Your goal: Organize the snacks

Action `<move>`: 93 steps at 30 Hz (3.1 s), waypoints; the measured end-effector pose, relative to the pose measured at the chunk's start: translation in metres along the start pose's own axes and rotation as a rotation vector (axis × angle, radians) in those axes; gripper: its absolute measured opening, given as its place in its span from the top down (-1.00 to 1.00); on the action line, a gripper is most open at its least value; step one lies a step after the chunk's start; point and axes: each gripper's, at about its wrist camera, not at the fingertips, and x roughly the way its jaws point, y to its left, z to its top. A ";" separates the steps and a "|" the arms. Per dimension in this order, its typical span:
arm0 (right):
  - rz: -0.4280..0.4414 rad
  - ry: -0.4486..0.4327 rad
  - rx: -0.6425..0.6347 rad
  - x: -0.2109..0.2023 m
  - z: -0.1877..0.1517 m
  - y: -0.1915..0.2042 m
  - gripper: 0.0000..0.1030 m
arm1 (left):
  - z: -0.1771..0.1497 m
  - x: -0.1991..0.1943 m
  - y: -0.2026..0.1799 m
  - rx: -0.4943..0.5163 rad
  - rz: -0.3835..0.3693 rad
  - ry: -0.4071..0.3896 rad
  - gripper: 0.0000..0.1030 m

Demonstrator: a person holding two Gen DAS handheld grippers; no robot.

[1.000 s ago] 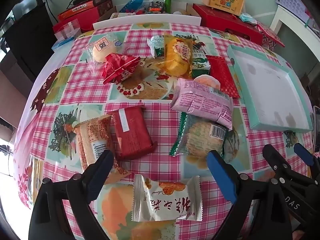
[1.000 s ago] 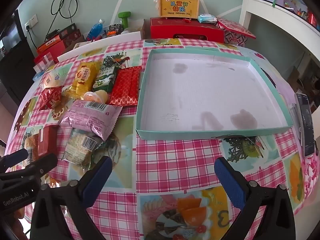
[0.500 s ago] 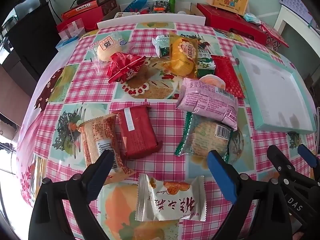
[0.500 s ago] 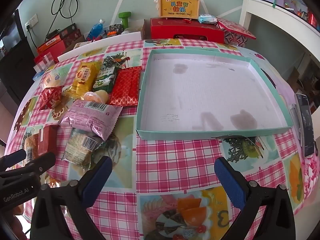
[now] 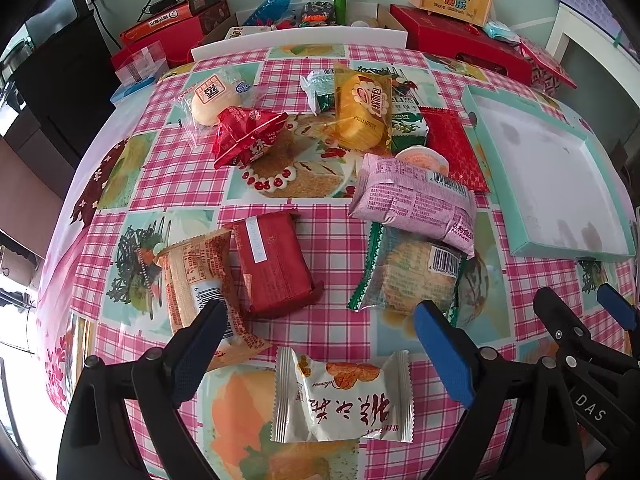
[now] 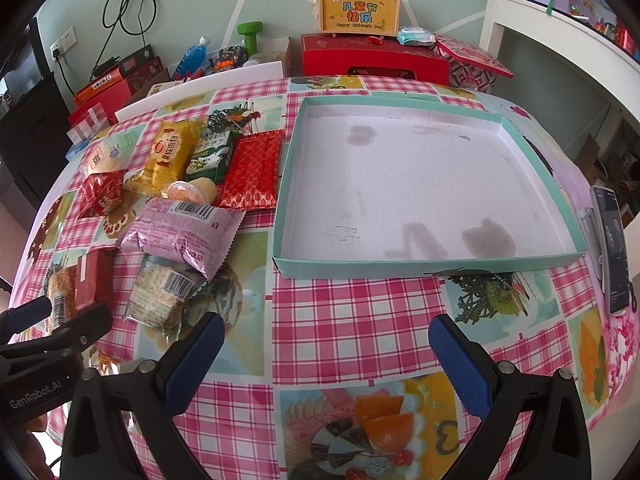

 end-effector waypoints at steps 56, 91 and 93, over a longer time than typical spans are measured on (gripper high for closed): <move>0.001 0.005 0.000 0.002 -0.001 -0.001 -1.00 | 0.000 -0.001 -0.006 0.036 0.011 -0.014 -0.84; 0.182 0.054 -0.107 -0.014 -0.015 0.056 -1.00 | -0.017 -0.021 0.050 -0.028 0.018 -0.003 -0.84; 0.198 0.071 -0.113 -0.015 -0.018 0.062 -1.00 | -0.019 -0.020 0.058 -0.034 0.006 0.006 -0.84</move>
